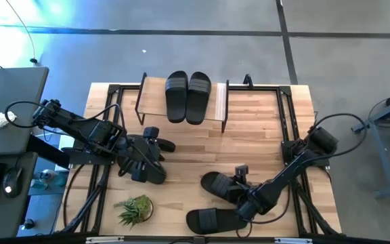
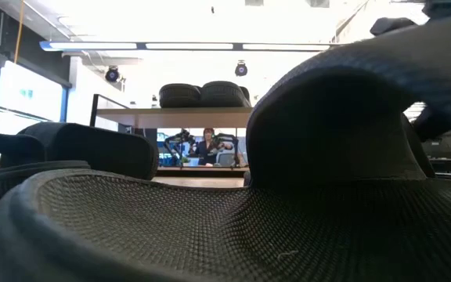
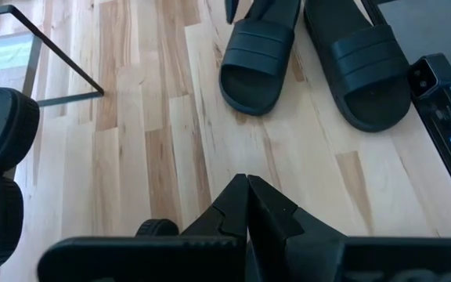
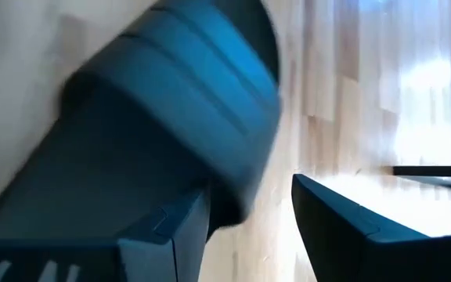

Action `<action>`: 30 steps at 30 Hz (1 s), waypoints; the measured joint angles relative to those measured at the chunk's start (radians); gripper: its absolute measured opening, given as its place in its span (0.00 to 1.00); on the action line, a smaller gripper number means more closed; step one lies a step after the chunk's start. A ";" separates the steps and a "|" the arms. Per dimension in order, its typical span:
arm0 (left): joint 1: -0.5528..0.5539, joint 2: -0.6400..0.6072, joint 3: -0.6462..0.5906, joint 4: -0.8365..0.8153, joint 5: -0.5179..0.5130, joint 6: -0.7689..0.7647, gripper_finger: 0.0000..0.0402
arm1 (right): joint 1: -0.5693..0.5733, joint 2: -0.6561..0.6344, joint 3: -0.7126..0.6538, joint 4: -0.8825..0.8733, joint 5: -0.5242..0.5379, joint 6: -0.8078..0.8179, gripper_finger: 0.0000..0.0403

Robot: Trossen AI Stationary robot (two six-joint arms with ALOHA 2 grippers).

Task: Pick and place slides into the shelf
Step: Put the black slide under the shelf

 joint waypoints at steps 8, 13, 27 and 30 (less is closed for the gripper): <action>0.000 0.000 0.000 0.000 0.000 0.000 0.00 | -0.052 0.044 0.000 0.065 0.016 -0.002 0.39; 0.000 0.000 0.000 0.000 0.000 0.000 0.00 | -0.067 0.057 0.000 0.108 0.023 0.003 0.27; 0.000 0.000 0.000 0.000 -0.001 0.000 0.00 | -0.072 0.056 0.001 0.120 0.123 0.206 0.01; 0.000 0.000 0.000 0.001 -0.001 0.000 0.00 | -0.072 0.056 0.038 0.097 0.155 0.219 0.01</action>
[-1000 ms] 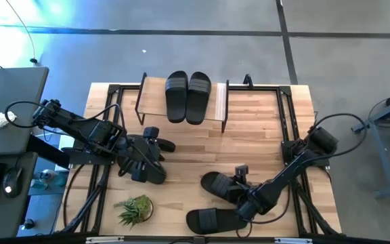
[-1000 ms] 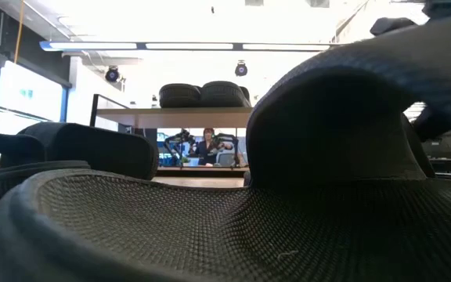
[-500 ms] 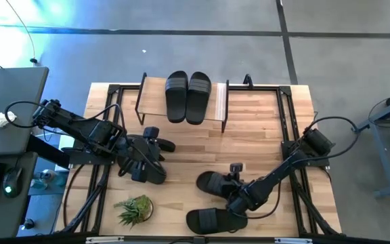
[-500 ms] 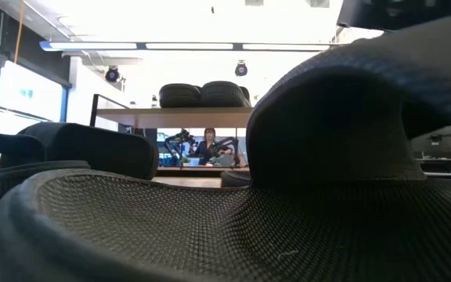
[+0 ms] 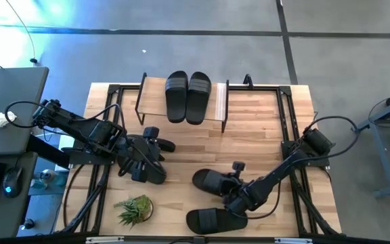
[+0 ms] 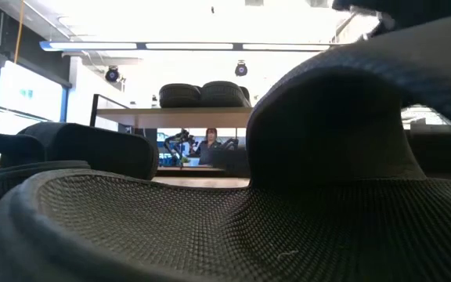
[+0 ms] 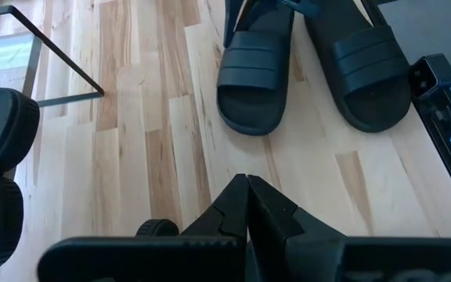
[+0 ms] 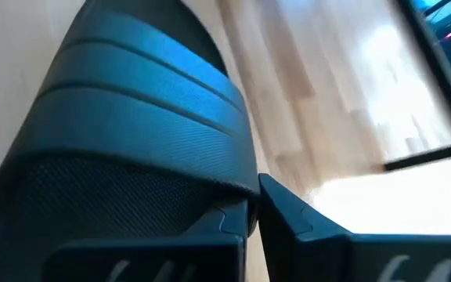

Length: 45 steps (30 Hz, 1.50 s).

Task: Pick and place slides into the shelf
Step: Put the black slide under the shelf

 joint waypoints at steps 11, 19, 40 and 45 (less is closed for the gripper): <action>0.000 0.000 0.000 0.000 0.000 0.000 0.00 | -0.054 -0.003 0.403 -0.389 0.074 0.133 0.00; 0.000 0.000 0.000 -0.001 0.000 0.000 0.00 | -0.133 0.003 0.564 -0.495 0.038 0.208 0.00; 0.000 0.000 0.000 -0.030 0.000 0.002 0.00 | -0.277 0.355 0.582 -0.681 -0.027 0.705 0.00; 0.000 0.000 0.000 -0.030 0.000 0.002 0.00 | -0.328 0.372 0.582 -0.652 -0.001 0.700 0.00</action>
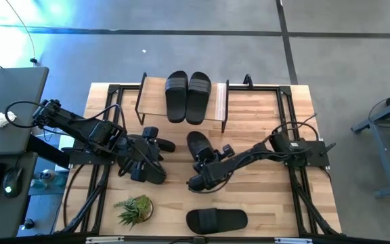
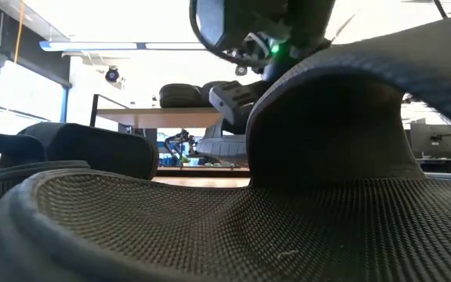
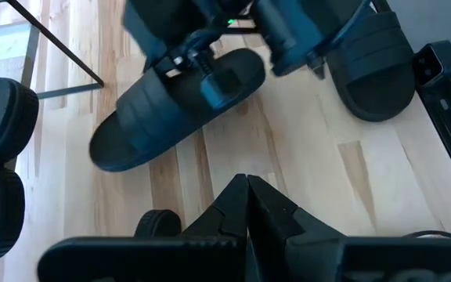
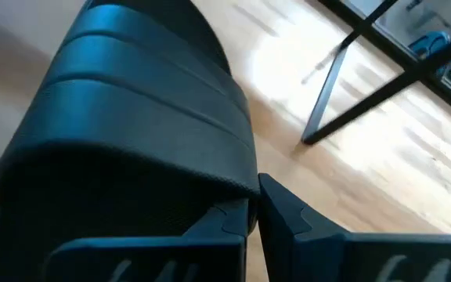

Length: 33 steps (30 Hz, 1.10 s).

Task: Pick and place slides into the shelf
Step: Put the black slide under the shelf

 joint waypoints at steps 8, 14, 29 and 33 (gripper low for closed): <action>0.000 0.000 0.000 0.000 0.000 0.000 0.00 | -0.063 0.000 0.000 -0.007 0.017 -0.004 0.00; 0.000 0.000 0.000 0.000 0.000 -0.001 0.00 | -0.078 0.000 0.000 -0.007 0.019 -0.010 0.00; 0.000 0.000 0.000 -0.001 0.000 -0.001 0.00 | -0.070 0.000 0.000 -0.055 0.027 -0.030 0.14; 0.000 0.000 0.000 -0.002 0.024 -0.003 0.00 | -0.057 0.000 0.000 -0.058 0.027 -0.030 0.19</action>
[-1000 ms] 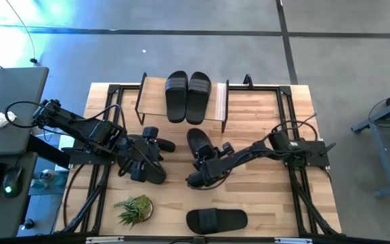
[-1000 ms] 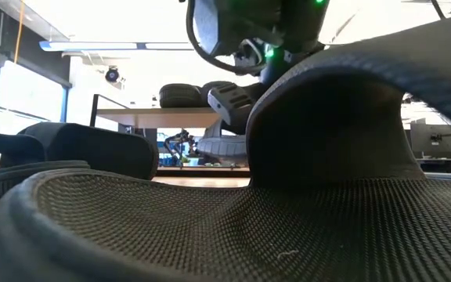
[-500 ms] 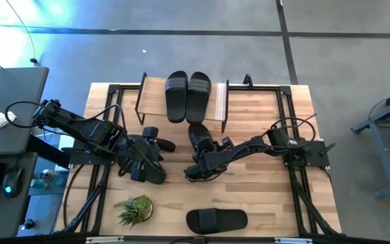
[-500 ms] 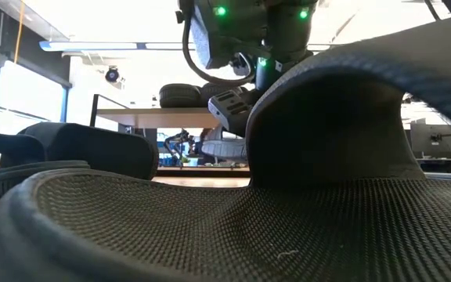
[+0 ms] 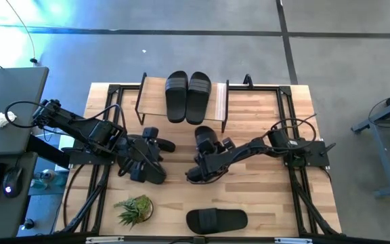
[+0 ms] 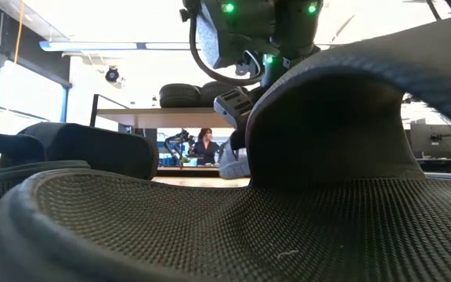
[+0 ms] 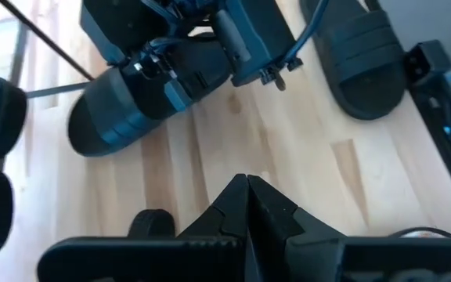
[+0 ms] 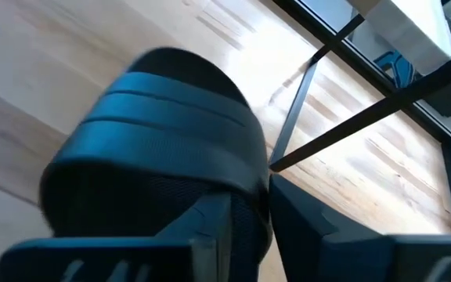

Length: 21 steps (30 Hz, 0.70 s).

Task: Pick and place slides into the shelf
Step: Put the black slide under the shelf

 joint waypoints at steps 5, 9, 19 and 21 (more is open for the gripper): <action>0.000 0.000 0.000 0.001 0.052 -0.006 0.00 | 0.014 0.000 0.000 -0.007 0.000 0.000 0.23; 0.000 0.000 0.000 0.013 0.114 -0.026 0.00 | 0.025 0.000 0.000 -0.023 0.001 0.005 0.26; -0.001 0.066 0.001 0.075 0.266 -0.026 0.00 | 0.067 -0.039 0.000 -0.072 0.002 0.009 0.27; -0.003 0.103 0.001 0.080 0.268 -0.024 0.00 | 0.092 -0.076 0.000 -0.099 0.028 0.021 0.27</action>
